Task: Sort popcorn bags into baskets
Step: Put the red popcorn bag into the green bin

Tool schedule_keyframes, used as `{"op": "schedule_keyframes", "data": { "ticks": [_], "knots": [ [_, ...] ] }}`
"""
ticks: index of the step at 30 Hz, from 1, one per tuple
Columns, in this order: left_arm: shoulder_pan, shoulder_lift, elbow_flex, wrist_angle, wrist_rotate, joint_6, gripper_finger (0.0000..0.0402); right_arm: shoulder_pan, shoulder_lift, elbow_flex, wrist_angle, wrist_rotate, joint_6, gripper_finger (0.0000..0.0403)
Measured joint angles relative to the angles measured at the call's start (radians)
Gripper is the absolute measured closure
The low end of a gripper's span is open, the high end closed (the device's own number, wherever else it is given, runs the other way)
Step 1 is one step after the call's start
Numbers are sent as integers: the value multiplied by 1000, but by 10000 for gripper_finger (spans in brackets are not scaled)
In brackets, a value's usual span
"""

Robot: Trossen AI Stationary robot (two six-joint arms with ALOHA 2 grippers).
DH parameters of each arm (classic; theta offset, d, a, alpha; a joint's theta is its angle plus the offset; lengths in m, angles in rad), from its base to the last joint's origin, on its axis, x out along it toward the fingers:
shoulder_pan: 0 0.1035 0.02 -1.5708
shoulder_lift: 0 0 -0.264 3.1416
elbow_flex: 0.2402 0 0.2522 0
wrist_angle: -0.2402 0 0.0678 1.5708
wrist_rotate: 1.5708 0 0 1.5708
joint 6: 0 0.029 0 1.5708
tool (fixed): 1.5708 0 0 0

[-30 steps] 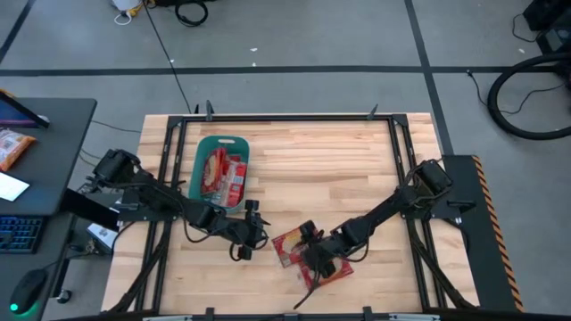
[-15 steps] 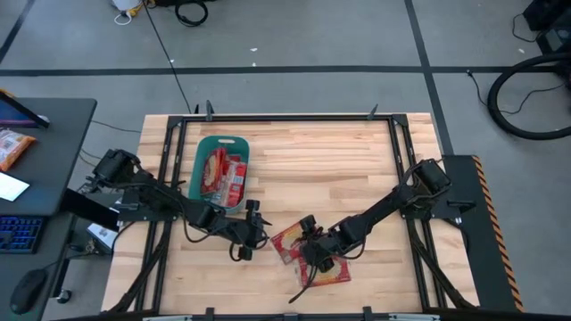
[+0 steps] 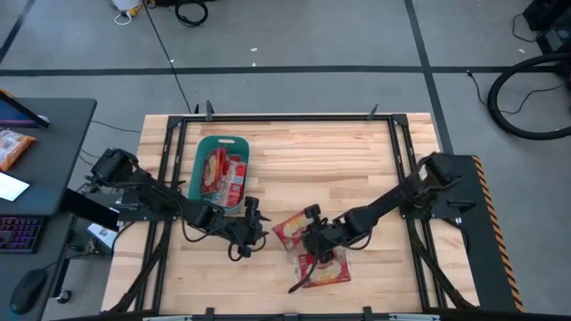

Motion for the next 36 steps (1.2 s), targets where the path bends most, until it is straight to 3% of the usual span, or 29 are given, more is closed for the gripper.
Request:
{"op": "schedule_keyframes", "data": {
  "ticks": [5, 11, 17, 21, 26, 30, 36],
  "knots": [
    [-34, -62, 84, -190, -168, 22, 209, -3, -102, 1, -47, 85, 26, 377],
    [-62, -162, 221, -493, -208, -33, 209, -41, -164, 3, -26, 144, -27, 381],
    [-87, -349, 222, -684, -292, -113, 209, -122, -105, 65, 28, 114, -161, 380],
    [-107, -482, 222, -707, -289, -131, 209, -176, -37, 177, 27, 112, -287, 380],
    [-118, -634, 222, -708, -212, -138, 209, -251, 28, 330, 21, 104, -484, 379],
    [-118, -736, 222, -701, -110, -164, 209, -318, 84, 453, 22, 33, -693, 379],
    [-118, -829, 222, -695, -66, -214, 209, -390, 226, 637, 14, -101, -1011, 379]
  ]
}}
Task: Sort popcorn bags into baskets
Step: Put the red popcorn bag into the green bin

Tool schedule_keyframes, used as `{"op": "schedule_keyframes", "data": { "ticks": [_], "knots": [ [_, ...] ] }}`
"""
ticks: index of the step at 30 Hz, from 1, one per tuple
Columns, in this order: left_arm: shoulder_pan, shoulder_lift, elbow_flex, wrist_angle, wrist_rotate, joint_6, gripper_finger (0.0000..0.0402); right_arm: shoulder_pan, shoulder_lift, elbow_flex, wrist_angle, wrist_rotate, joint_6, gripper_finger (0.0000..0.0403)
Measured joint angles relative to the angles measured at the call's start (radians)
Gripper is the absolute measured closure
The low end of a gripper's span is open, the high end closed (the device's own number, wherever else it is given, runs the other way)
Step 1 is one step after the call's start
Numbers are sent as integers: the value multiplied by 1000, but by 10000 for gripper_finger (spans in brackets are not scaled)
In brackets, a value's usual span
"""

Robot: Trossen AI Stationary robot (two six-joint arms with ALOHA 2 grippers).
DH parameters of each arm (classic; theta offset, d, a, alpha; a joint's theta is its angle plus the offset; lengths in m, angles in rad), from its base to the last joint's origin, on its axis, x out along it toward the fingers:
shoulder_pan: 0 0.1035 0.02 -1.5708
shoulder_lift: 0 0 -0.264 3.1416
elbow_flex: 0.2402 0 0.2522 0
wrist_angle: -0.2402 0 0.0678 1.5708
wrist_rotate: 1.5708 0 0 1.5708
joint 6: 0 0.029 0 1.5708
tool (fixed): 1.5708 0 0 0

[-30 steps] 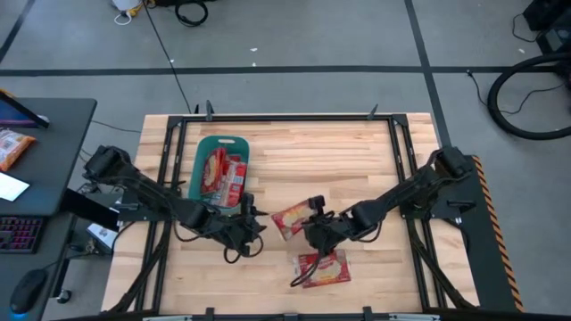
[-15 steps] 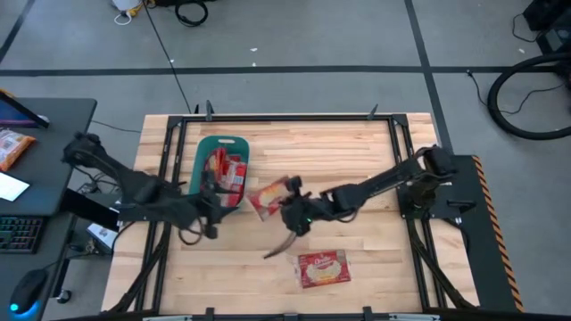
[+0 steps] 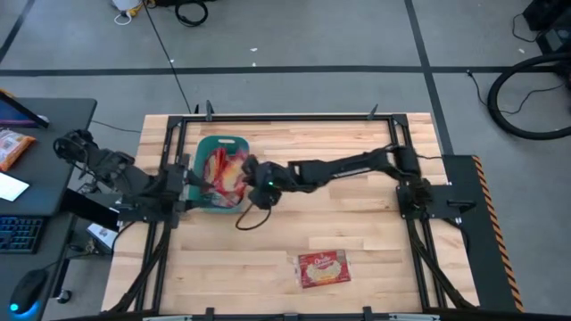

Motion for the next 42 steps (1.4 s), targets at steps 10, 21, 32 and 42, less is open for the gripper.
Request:
{"op": "schedule_keyframes", "data": {
  "ticks": [10, 21, 32, 42],
  "knots": [
    [0, -30, 0, 1, -3, -57, 209, -71, 235, 314, -62, -134, -243, 379],
    [0, -30, 0, 1, -63, -139, 209, -150, 363, 434, -32, -226, -318, 355],
    [0, -30, 0, 5, -98, -161, 209, -171, 355, 434, 4, -104, -264, 255],
    [0, -19, -1, -44, -98, -237, 209, -71, 318, 434, -89, 127, -101, 247]
  ]
}}
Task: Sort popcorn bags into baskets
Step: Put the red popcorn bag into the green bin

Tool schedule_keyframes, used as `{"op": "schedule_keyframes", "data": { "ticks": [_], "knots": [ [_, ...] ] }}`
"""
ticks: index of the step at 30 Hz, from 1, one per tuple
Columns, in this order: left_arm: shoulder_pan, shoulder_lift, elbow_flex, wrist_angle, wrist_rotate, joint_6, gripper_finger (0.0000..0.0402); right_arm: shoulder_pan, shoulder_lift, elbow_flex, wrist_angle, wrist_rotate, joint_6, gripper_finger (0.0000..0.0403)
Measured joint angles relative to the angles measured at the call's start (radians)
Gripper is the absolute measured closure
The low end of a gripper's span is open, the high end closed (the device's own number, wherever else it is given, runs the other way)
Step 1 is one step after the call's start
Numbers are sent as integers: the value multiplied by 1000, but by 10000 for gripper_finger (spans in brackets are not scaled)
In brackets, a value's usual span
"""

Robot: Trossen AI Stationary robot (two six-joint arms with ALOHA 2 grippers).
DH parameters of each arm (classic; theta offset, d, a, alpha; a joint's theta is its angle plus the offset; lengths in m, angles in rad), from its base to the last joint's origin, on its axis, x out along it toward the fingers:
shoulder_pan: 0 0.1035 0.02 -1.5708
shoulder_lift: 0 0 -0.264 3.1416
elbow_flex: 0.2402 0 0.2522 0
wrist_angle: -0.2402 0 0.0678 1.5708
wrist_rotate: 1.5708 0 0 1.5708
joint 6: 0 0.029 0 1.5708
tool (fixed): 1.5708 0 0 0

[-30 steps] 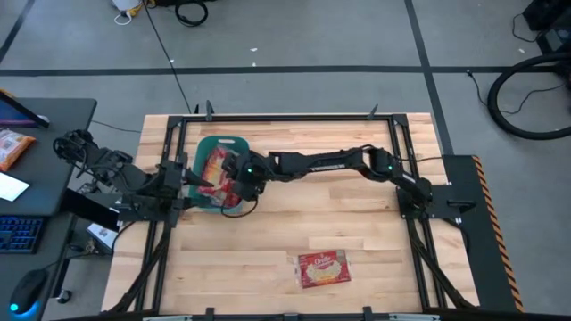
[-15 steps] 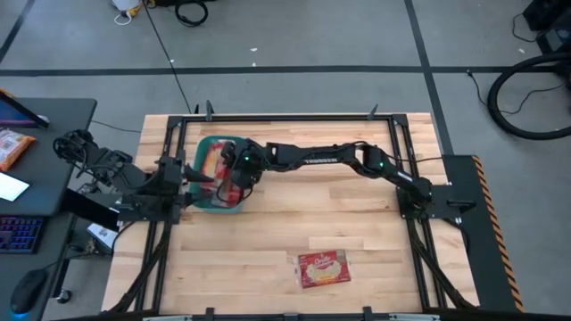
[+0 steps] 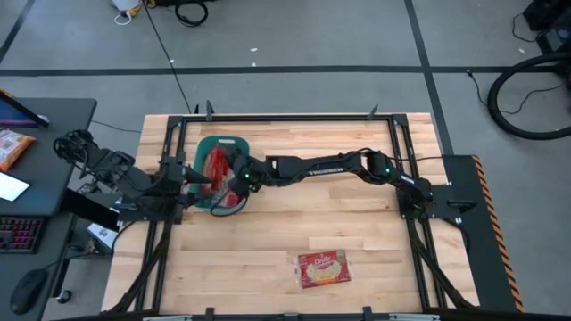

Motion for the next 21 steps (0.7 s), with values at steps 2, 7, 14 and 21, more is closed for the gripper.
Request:
{"op": "schedule_keyframes", "data": {
  "ticks": [2, 7, 14, 21],
  "knots": [
    [1, 8, 0, -25, 0, -6, 209, 23, -11, 0, -39, 64, 39, 247],
    [1, 44, 0, -87, 0, -46, 209, 94, -34, -1, -201, 187, 164, 248],
    [1, 125, -1, -142, -3, -57, 209, 183, -68, 0, -543, 226, 481, 254],
    [1, 215, -1, -141, -19, -5, 209, 266, -105, -5, -849, 120, 835, 261]
  ]
}}
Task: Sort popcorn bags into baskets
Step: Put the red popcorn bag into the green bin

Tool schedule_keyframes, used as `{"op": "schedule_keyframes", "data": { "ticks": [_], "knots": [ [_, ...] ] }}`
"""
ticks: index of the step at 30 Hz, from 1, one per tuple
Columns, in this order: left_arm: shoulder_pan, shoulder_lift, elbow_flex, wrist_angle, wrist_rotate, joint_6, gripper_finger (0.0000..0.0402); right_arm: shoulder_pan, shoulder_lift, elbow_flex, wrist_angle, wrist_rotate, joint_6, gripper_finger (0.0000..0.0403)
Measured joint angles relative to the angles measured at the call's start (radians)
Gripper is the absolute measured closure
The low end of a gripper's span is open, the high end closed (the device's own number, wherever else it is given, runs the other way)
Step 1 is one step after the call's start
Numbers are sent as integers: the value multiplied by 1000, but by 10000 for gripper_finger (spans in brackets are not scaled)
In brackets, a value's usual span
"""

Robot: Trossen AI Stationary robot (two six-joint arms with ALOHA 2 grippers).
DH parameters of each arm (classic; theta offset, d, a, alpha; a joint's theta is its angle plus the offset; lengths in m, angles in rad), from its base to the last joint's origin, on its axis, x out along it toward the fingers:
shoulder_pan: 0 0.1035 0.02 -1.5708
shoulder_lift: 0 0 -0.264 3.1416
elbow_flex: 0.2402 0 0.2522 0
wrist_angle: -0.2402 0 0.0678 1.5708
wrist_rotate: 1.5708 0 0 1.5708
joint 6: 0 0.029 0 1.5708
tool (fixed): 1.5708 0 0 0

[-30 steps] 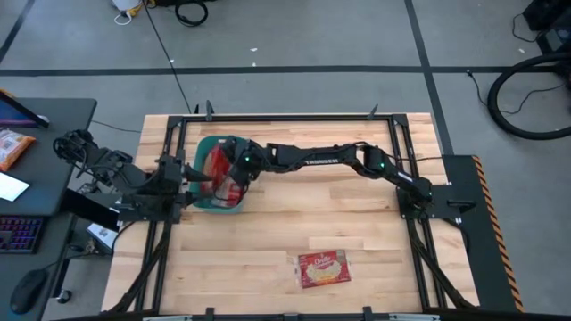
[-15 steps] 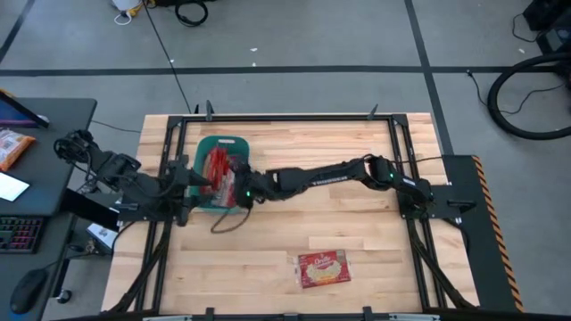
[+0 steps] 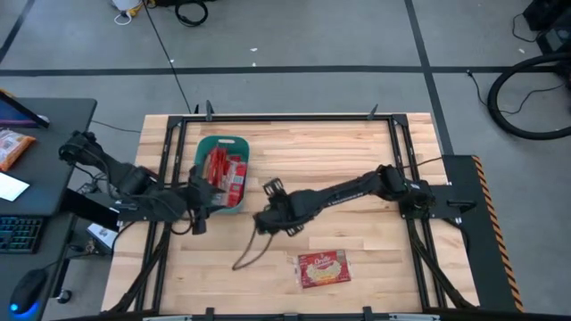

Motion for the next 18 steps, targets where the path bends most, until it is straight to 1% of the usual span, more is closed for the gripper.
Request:
{"op": "schedule_keyframes", "data": {
  "ticks": [4, 5, 7, 10, 12, 15, 18],
  "knots": [
    [0, 52, 0, 1, -13, 40, 209, 60, -21, -42, -122, -22, 153, 262],
    [0, 63, 0, 2, -20, 53, 209, 74, -31, -54, -141, -40, 190, 262],
    [0, 85, 0, 2, -33, 82, 209, 99, -53, -90, -151, -109, 242, 262],
    [0, 112, 0, 2, -55, 123, 209, 129, -82, -147, -125, -208, 334, 262],
    [0, 122, 0, 15, -73, 157, 209, 154, -113, -191, -110, -252, 405, 262],
    [4, 131, 0, 71, -97, 208, 209, 202, -163, -266, -64, -262, 509, 262],
    [13, 134, 0, 138, -97, 259, 209, 257, -212, -359, 38, -263, 555, 262]
  ]
}}
